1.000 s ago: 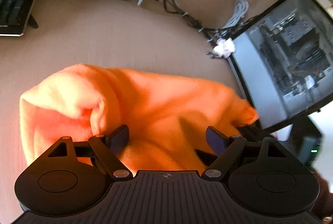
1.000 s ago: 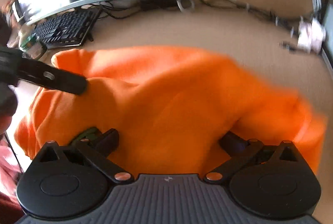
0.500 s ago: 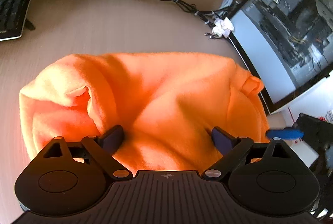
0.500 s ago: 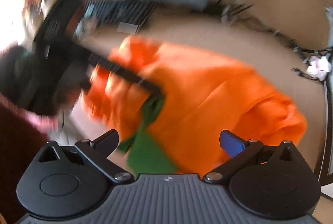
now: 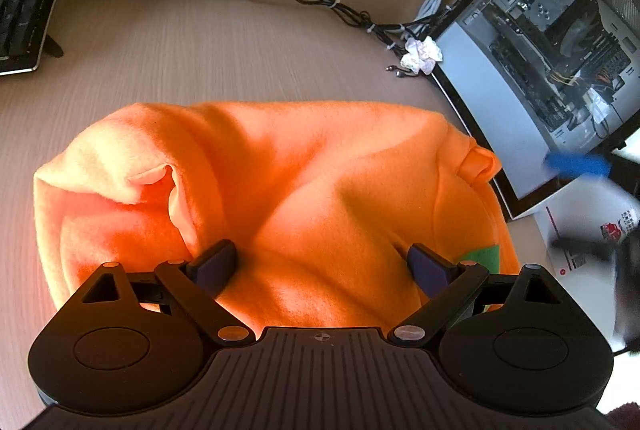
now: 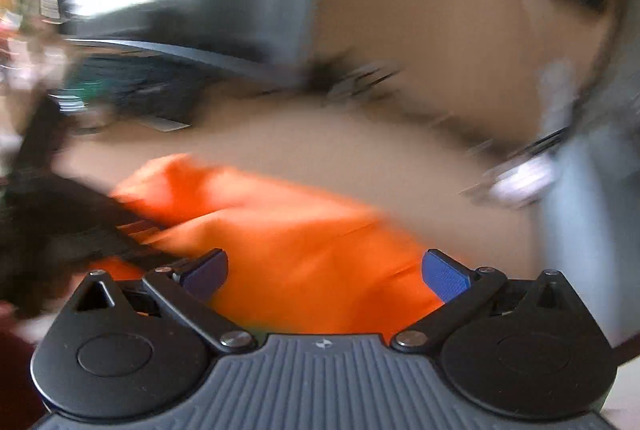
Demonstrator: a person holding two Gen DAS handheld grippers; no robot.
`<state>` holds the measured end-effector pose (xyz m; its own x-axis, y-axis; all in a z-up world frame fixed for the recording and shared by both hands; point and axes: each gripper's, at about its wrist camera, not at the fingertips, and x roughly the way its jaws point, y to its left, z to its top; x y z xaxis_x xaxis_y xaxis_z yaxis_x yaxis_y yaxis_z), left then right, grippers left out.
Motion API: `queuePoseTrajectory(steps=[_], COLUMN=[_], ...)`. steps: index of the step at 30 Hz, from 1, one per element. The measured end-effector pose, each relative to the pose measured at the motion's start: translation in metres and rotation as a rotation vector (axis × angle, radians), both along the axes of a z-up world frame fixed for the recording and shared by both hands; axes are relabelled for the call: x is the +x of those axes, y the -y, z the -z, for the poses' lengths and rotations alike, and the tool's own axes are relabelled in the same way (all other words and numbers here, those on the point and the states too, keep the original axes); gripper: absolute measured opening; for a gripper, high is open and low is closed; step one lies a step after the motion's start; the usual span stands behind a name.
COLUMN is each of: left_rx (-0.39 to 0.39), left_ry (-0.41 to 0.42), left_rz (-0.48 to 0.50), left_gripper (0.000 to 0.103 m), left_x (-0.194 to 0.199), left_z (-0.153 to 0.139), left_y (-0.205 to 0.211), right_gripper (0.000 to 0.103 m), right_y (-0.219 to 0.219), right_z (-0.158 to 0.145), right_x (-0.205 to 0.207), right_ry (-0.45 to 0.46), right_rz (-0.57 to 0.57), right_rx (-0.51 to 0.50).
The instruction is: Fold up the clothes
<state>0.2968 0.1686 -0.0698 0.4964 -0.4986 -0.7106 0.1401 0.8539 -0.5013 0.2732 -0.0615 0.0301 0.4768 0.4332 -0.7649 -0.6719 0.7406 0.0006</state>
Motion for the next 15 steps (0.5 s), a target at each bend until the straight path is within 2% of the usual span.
queuePoseTrajectory(steps=[4,7,9,10,11,13,15], left_rx=[-0.022,-0.077,-0.130,-0.155,-0.181,-0.226,-0.257], left_ry=[-0.008,-0.010,0.027,0.057,0.086,0.127,0.116], left_rz=[-0.005,-0.018,-0.015,-0.002,0.011,0.045,0.094], left_gripper=[0.096,0.096,0.096,0.096,0.096,0.096,0.097], left_x=[0.002,0.002,-0.005,-0.010,-0.016,-0.026,-0.032], left_z=[0.000,-0.012,-0.029,-0.039,-0.049,-0.064,-0.065], left_y=[-0.004,-0.015,-0.025,-0.029,-0.034,-0.039,-0.039], right_gripper=[0.103,0.103,0.103,0.103,0.103,0.103,0.103], right_y=[-0.006,-0.003,0.003,0.008,0.013,0.023,0.033], right_z=[0.029,0.047,0.051,0.048,0.044,0.036,0.029], right_x=[0.000,0.020,0.033,0.037,0.038,0.037,0.036], right_ry=[-0.042,-0.006,0.045,0.058,0.040,-0.037,-0.112], right_rz=[-0.065,0.100,0.234,0.278,0.286,0.257,0.227], right_rx=[-0.093,-0.180,-0.240,-0.223,-0.159,0.007,0.173])
